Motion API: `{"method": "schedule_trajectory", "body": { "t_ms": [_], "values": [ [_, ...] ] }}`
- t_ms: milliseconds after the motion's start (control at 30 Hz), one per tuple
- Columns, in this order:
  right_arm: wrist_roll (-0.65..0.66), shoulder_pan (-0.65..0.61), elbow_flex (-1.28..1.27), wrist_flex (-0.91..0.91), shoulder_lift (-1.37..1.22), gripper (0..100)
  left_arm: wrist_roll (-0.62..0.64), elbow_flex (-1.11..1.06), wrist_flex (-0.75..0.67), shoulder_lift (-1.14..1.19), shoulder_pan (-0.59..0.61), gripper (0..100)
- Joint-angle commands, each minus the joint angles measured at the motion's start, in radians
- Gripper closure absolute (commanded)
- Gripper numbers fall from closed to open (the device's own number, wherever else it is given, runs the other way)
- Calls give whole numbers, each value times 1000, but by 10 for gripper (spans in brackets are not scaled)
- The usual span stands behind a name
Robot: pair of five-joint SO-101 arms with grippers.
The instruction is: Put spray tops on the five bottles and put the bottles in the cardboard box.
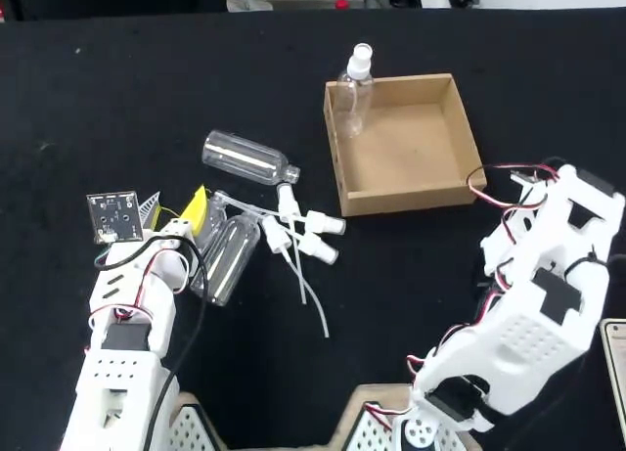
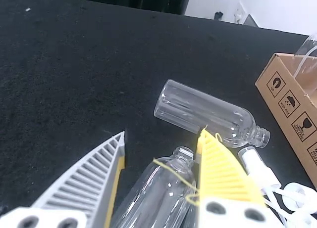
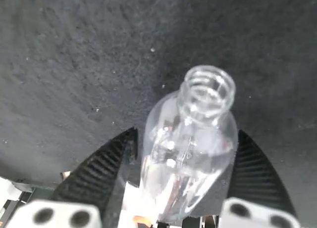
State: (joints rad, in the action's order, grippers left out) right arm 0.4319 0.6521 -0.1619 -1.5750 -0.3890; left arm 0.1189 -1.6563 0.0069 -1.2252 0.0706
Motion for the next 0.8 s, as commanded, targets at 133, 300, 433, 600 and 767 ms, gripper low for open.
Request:
{"method": "schedule_trajectory", "body": {
  "t_ms": [133, 300, 433, 600, 767],
  "values": [
    [8, 25, 148, 12, 8, 851, -8, 13, -28, -14, -12, 770],
    [8, 40, 239, 9, 10, 874, -8, 13, -28, -14, -12, 770],
    [18, 74, 372, -26, 12, 874, -8, 13, -28, -14, -12, 770],
    [54, 112, 415, 43, 68, 874, -8, 15, -28, -14, -12, 770],
    [51, 124, 303, 167, 209, 874, -8, 15, -28, -14, -12, 770]
  ]
}}
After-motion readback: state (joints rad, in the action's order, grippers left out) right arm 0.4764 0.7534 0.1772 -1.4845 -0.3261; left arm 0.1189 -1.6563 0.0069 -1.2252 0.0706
